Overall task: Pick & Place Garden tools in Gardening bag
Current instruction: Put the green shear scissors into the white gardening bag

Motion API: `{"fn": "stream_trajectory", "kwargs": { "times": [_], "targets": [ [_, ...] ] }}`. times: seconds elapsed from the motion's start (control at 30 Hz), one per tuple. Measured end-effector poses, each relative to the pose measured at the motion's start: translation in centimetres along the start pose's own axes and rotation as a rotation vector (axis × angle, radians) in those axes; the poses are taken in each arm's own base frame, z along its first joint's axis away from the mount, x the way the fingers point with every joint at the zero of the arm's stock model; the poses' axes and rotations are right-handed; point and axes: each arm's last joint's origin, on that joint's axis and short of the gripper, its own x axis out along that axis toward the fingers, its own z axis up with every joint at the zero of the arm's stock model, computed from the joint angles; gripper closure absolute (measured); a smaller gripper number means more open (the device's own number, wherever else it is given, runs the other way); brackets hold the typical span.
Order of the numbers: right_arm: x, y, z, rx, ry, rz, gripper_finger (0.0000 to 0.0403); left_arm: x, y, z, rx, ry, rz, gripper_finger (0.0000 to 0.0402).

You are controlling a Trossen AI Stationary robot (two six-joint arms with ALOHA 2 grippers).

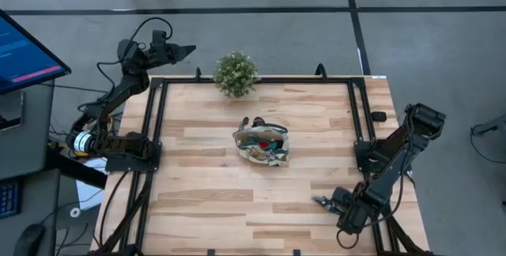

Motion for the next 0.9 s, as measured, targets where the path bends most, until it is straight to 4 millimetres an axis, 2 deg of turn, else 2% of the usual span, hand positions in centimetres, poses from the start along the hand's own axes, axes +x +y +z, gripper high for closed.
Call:
{"fn": "stream_trajectory", "kwargs": {
  "times": [0.3,0.47,0.57,0.73,0.9],
  "targets": [
    [0.7,-0.6,0.1,0.014,0.000,-0.015,0.0118,0.0,0.0,0.0,0.000,0.000,0.000,0.0394],
    [1.6,-1.3,0.4,0.106,0.045,-0.006,0.0122,0.0,0.0,0.0,0.000,0.000,0.000,0.0394],
    [1.8,-1.7,0.9,0.159,0.075,-0.030,0.0145,0.0,0.0,0.0,0.000,0.000,0.000,0.0394],
    [1.6,-1.7,2.1,0.214,0.087,-0.019,0.0231,0.0,0.0,0.0,0.002,0.000,0.000,0.0394],
    [1.3,-1.5,4.1,0.294,0.079,0.034,0.0232,0.0,0.0,0.0,0.005,0.000,0.000,0.0394]
  ]
}}
